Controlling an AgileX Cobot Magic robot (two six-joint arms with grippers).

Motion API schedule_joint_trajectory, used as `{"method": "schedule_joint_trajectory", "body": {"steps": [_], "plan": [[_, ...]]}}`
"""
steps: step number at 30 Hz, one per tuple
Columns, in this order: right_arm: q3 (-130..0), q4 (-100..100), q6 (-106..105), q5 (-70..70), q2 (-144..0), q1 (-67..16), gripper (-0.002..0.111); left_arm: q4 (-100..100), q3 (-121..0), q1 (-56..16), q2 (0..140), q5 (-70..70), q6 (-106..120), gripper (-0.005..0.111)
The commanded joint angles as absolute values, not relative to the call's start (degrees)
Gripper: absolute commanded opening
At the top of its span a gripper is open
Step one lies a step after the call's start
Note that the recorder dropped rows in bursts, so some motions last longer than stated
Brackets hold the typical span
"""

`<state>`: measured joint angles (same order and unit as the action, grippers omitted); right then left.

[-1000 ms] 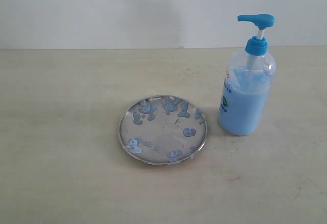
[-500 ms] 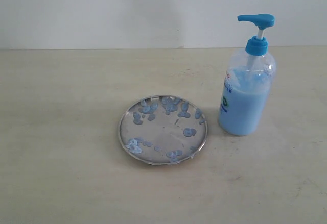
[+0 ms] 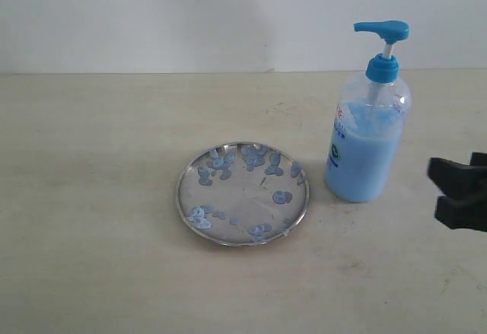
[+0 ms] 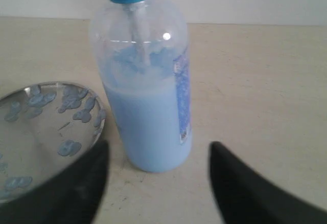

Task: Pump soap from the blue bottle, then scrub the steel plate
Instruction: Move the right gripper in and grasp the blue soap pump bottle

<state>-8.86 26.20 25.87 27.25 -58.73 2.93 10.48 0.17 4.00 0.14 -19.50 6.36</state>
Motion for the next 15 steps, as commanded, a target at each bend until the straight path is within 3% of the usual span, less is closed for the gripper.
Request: {"method": "schedule_joint_trajectory", "body": {"steps": [1, 2, 15], "plan": [[-14.39, 30.66, 17.66, 31.85, -70.81, 2.78, 0.099, 11.04, 0.00, 3.90, 0.00, -19.14, 6.08, 0.004], [-15.46, 30.76, 15.57, 31.96, -72.93, 2.78, 0.104, 11.04, 0.00, 3.90, 0.00, -19.14, 6.08, 0.004], [-23.54, 24.14, 7.25, 46.77, -92.17, 2.78, 0.104, 11.04, 0.00, 3.90, 0.00, -19.14, 6.08, 0.004]]}}
